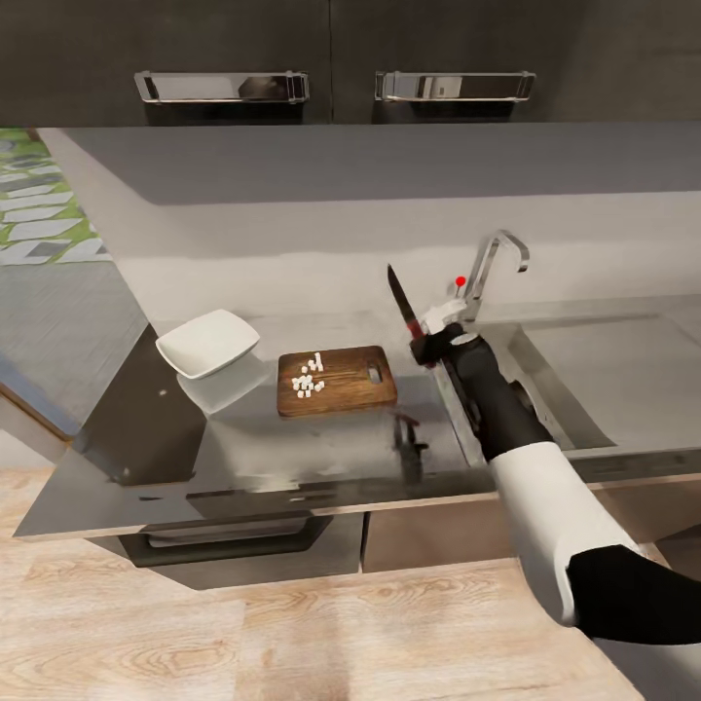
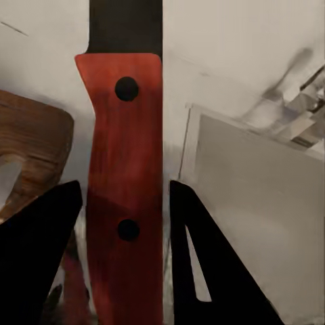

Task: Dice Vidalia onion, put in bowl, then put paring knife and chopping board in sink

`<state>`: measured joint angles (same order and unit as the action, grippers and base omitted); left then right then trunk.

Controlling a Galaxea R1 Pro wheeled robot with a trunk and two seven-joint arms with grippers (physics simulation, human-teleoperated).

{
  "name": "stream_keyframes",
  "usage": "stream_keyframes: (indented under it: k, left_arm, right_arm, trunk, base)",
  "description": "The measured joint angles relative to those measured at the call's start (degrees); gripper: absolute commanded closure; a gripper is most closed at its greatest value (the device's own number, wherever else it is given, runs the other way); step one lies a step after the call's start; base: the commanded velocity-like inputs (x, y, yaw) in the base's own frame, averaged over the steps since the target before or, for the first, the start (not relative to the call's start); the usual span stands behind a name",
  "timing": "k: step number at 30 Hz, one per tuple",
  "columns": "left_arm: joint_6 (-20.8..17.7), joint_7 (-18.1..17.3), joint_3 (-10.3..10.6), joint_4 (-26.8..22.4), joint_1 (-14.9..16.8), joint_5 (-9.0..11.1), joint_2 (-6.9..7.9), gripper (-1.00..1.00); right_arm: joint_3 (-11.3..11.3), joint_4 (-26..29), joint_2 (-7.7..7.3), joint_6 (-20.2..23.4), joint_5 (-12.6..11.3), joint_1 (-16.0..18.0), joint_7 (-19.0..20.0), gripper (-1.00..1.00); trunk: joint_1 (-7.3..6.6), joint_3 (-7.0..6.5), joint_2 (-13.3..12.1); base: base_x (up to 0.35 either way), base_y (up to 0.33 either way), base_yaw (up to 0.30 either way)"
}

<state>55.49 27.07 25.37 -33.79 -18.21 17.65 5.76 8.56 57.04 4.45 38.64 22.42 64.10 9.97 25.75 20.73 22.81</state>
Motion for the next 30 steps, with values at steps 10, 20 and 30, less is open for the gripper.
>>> stream_keyframes:
  k: [10,20,30]
  left_arm:
    - [-0.10,0.08,-0.14,0.98,0.01,0.03,-0.63,-1.00]
    - [-0.08,0.15,-0.19,2.22,0.01,-0.04,-1.34,-1.00]
    - [-0.04,-0.09,-0.25,3.45,0.02,-0.12,-1.70,-1.00]
  right_arm:
    - [-4.49,-7.62,-8.71,0.58,-1.39,-0.08,7.26,1.00]
    - [-13.39,-22.62,-12.76,-8.01,-1.58,-0.07,7.49,1.00]
    - [-15.88,-24.81,-15.76,-11.16,-1.72,-0.06,7.59,1.00]
  trunk:
    - [0.00,0.00,-0.01]
    - [0.00,0.00,0.00]
    - [-0.02,0.00,0.01]
  base:
    - [0.000,0.000,0.000]
    - [0.000,0.000,0.000]
    - [0.060,-0.054,0.000]
